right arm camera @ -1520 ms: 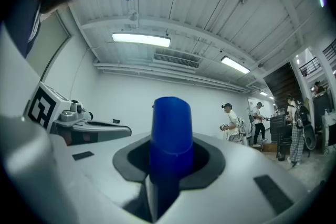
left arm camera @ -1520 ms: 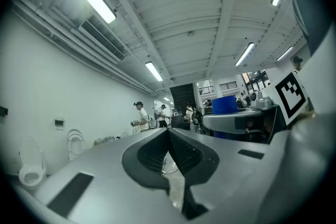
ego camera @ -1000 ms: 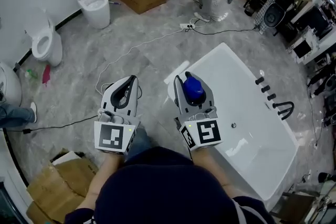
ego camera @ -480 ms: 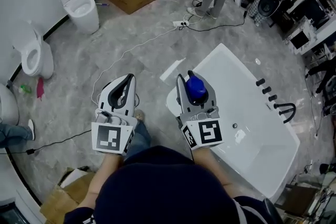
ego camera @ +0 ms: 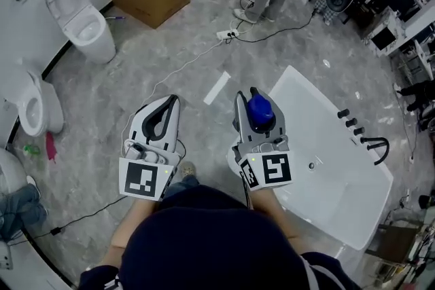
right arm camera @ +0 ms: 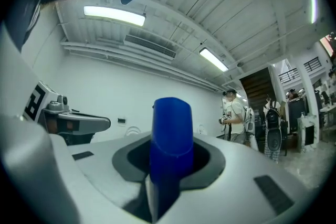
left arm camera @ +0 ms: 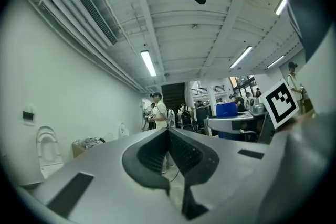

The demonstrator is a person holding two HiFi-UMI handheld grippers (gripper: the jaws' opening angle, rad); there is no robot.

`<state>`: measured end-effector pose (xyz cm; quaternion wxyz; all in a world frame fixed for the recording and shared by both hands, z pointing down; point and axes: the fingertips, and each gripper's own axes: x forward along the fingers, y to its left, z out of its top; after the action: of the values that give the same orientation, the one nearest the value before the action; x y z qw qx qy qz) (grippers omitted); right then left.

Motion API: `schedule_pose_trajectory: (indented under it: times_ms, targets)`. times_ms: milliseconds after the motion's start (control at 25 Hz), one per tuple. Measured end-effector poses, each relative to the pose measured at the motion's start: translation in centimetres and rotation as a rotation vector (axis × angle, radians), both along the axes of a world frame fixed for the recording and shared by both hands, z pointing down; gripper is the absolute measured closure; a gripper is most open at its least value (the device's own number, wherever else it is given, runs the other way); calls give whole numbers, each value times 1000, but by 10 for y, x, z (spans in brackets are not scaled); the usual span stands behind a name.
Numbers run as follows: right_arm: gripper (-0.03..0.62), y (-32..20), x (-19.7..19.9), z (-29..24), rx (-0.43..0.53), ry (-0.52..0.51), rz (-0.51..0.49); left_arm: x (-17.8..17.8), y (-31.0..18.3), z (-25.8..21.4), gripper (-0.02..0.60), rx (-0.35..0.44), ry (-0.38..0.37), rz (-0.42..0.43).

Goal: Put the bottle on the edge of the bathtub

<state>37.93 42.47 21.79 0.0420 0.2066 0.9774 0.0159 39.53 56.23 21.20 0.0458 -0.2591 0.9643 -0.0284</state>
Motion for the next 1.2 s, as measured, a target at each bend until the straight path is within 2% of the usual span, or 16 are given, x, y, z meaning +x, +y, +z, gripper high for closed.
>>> schedule_pose_trajectory:
  times_ms: [200, 520, 640, 720, 960, 1200]
  targets:
    - [473, -5, -44, 14, -2, 31, 74, -52, 0, 10, 558, 16, 21, 60]
    - [473, -22, -77, 33, 11, 86, 148, -99, -12, 34, 558, 53, 87, 129]
    - [473, -34, -95, 40, -17, 107, 171, -120, -16, 44, 558, 35, 130, 131]
    - [473, -43, -112, 44, -22, 109, 184, -138, -23, 47, 558, 27, 134, 137]
    - [473, -86, -180, 48, -8, 93, 223, -212, -67, 49, 558, 7, 133, 184]
    - [474, -144, -258, 43, 12, 100, 272, -300, -133, 34, 558, 20, 98, 271]
